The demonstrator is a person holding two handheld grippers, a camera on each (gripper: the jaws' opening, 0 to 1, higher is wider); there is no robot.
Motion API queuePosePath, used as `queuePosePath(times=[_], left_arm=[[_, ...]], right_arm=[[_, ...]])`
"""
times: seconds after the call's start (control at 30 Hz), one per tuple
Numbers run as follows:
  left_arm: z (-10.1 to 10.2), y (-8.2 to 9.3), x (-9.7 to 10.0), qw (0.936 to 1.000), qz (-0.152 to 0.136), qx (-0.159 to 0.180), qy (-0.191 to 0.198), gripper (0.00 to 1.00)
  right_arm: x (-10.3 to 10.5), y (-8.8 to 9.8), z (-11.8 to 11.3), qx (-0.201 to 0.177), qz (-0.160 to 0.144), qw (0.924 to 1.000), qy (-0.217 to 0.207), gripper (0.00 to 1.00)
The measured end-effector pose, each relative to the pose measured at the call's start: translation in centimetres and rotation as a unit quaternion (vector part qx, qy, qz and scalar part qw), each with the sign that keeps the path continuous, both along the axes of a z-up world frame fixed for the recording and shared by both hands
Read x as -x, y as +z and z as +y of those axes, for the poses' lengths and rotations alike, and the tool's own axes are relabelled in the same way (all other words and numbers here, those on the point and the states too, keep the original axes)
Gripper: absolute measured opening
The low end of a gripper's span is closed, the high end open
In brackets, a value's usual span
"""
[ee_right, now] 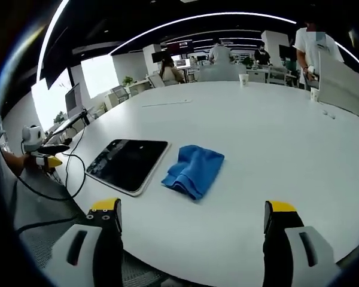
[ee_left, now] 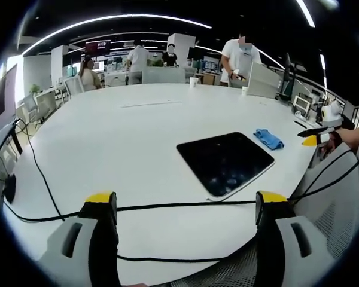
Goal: Wipe the mirror surface with the cleaning cloth until all visible marks leave the cleaned area.
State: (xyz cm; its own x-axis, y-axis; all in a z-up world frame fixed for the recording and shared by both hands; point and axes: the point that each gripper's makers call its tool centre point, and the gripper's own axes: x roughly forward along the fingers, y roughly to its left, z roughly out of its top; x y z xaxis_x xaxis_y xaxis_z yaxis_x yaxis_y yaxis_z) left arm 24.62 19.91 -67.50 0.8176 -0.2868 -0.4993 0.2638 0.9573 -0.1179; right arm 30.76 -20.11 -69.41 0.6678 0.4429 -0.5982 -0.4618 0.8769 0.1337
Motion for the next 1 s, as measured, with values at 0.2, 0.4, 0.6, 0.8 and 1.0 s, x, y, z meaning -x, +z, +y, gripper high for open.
queuePosePath(times=[0.2,0.4,0.6,0.8,1.0], left_arm=[[-0.3,0.4,-0.2,0.9999,-0.011,-0.001,-0.007,0.97],[0.1,0.6,-0.4,0.9998,-0.02,-0.001,0.003,0.97],[0.2,0.8,-0.4,0.9997,-0.024,-0.003,0.005,0.99],[0.4,0.9,-0.5,0.9996,-0.027,-0.006,0.009,0.99],[0.4,0.5,-0.5,0.9997,-0.022,-0.009,0.005,0.99]], right_arm=[[-0.1,-0.1,0.5,0.002,0.003,1.0,0.006,0.98],[-1.0,0.2,1.5,0.011,-0.011,0.9992,0.036,0.98],[-1.4,0.0,2.0,0.017,-0.018,0.9981,0.056,0.98],[-1.7,0.2,2.5,0.012,-0.016,0.998,0.06,0.98],[-2.0,0.3,2.3,0.004,-0.022,0.9983,0.053,0.98]])
